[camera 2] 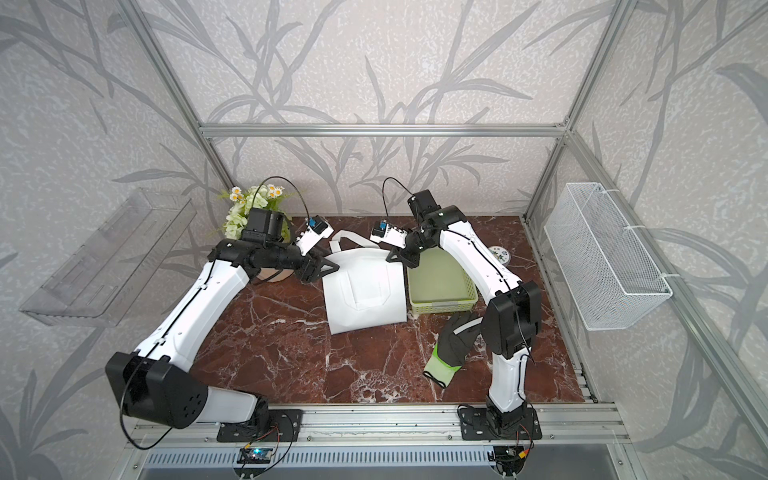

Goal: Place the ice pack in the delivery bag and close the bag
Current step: Pick up the delivery bag from the center of the board, then place the delivery bag at the center of the board.

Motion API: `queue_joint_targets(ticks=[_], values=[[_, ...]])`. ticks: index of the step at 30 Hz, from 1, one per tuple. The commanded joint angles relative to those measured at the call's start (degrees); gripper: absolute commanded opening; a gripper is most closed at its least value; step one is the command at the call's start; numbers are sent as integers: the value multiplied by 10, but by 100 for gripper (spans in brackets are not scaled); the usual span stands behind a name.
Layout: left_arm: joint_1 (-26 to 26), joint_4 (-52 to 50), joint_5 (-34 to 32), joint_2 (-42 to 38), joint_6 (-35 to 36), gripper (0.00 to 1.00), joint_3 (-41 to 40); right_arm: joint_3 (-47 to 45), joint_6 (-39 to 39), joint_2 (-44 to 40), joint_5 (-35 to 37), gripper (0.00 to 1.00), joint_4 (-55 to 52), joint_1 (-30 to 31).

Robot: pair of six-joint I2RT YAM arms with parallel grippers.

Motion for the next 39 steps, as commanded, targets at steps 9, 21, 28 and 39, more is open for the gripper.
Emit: queue_joint_targets(ticks=[9, 21, 28, 39], values=[[-1, -12, -36, 20, 45, 0, 43, -3, 47, -30, -6, 0, 81, -2], [-2, 68, -71, 86, 8, 0, 125, 80, 116, 40, 49, 0, 182, -12], [1, 73, -91, 148, 8, 0, 146, 142, 146, 114, 39, 0, 172, -22], [9, 78, -95, 102, -57, 68, 158, 214, 190, 73, 92, 63, 118, -38]])
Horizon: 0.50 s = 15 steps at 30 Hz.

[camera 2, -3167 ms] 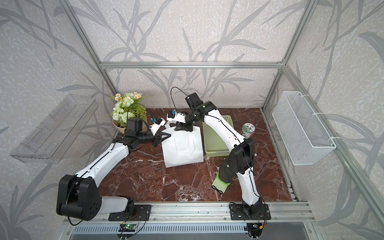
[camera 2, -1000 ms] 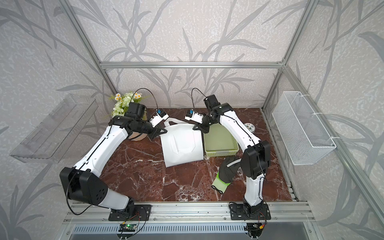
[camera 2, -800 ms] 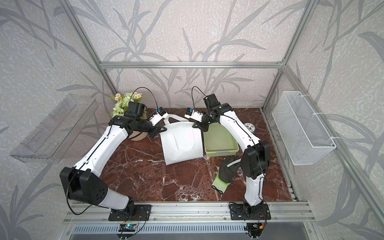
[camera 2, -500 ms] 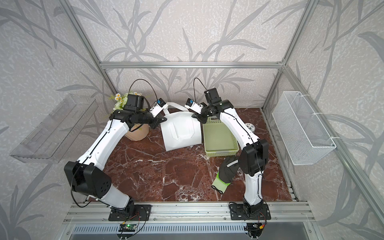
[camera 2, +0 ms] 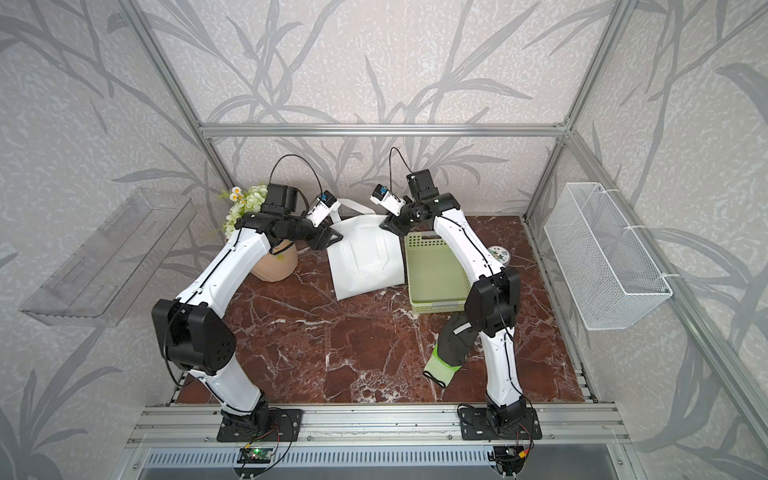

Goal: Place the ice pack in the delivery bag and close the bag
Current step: Place the delivery bag at the center of the board.

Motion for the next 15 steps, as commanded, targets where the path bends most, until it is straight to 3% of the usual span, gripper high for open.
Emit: queue_joint_targets(ticks=[1, 6, 11, 15], values=[[5, 24, -10, -69, -41, 74, -12, 20, 36, -70, 36, 67, -22, -17], [21, 107, -90, -190, -134, 89, -120, -69, 73, -185, 141, 84, -14, -39], [28, 184, -226, -352, -223, 98, -283, -314, 166, -373, 215, 100, 119, -89], [28, 197, -357, -471, -322, 98, -411, -490, 234, -490, 253, 99, 181, -147]])
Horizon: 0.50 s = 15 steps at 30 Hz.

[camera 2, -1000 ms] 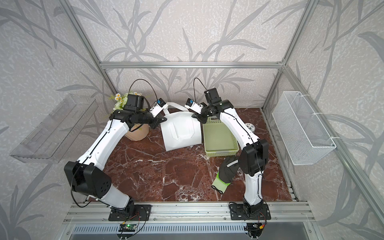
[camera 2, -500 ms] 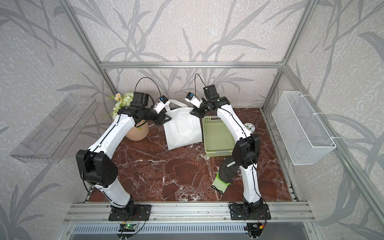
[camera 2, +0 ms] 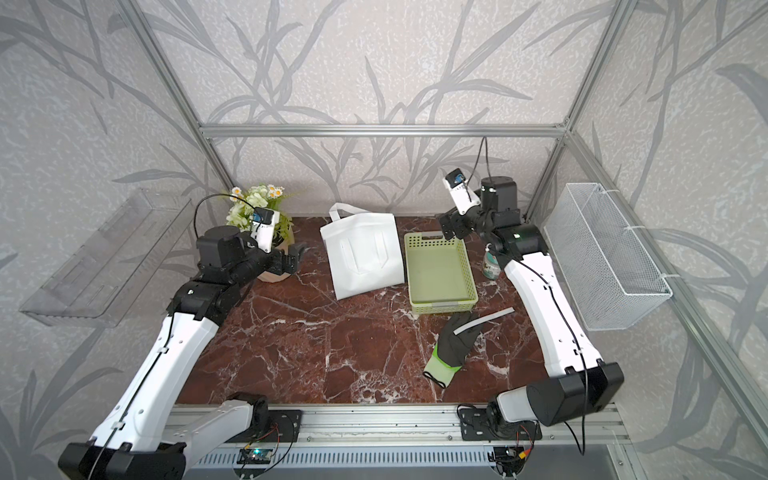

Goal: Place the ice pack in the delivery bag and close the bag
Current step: Place the delivery bag at the center of the board, then reset both arms

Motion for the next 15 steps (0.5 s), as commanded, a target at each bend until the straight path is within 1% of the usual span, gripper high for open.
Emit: queue_joint_targets(ticks=[1, 4, 5, 9, 12, 15], values=[[1, 25, -153, -73, -119, 98, -87, -127, 89, -58, 62, 99, 69, -37], [2, 12, -229, -139, -165, 98, -169, -238, 107, -116, 84, 99, 97, -68], [1, 10, -246, -154, -169, 98, -188, -271, 114, -127, 90, 99, 112, -77], [2, 15, -309, -173, -185, 98, -250, -398, 155, -157, 92, 99, 196, -108], [3, 43, -351, -167, -184, 98, -287, -468, 170, -149, 119, 99, 270, -113], [3, 77, -405, -147, -185, 99, -315, -506, 188, -104, 150, 99, 329, -121]])
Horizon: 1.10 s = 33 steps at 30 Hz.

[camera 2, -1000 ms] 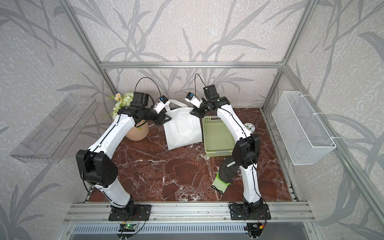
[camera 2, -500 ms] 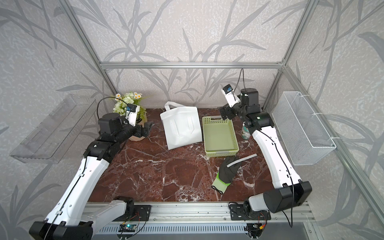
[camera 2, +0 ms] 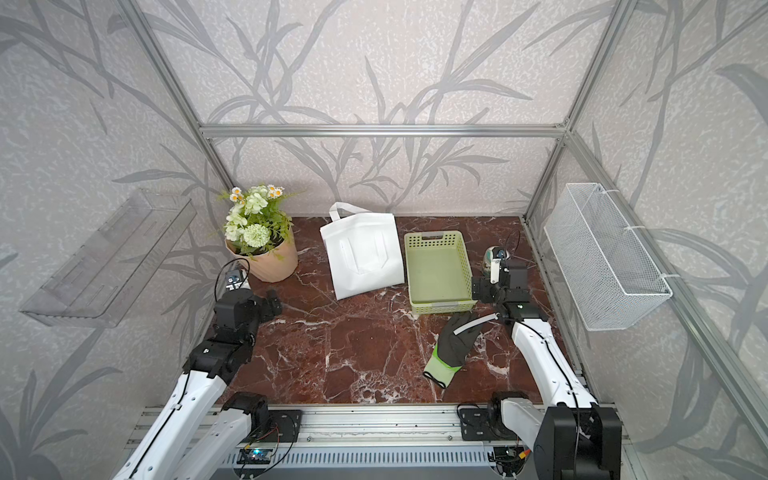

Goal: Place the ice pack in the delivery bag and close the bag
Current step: Reset both arms

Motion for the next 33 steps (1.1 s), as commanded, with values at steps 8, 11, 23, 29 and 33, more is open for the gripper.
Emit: queue_joint_targets(ticks=[8, 11, 23, 29, 33], values=[[44, 160, -105, 105, -9, 100, -58, -89, 32, 193, 53, 99, 387, -10], [64, 196, -85, 143, 15, 100, -66, -33, 9, 224, 35, 99, 310, -12], [102, 259, -28, 213, 17, 100, -70, -135, 51, 194, -70, 99, 500, -14], [105, 265, -12, 236, 23, 100, -57, -184, 41, 275, -86, 99, 677, -10], [105, 301, 3, 251, 30, 100, -63, -200, 46, 276, -71, 99, 710, -11]])
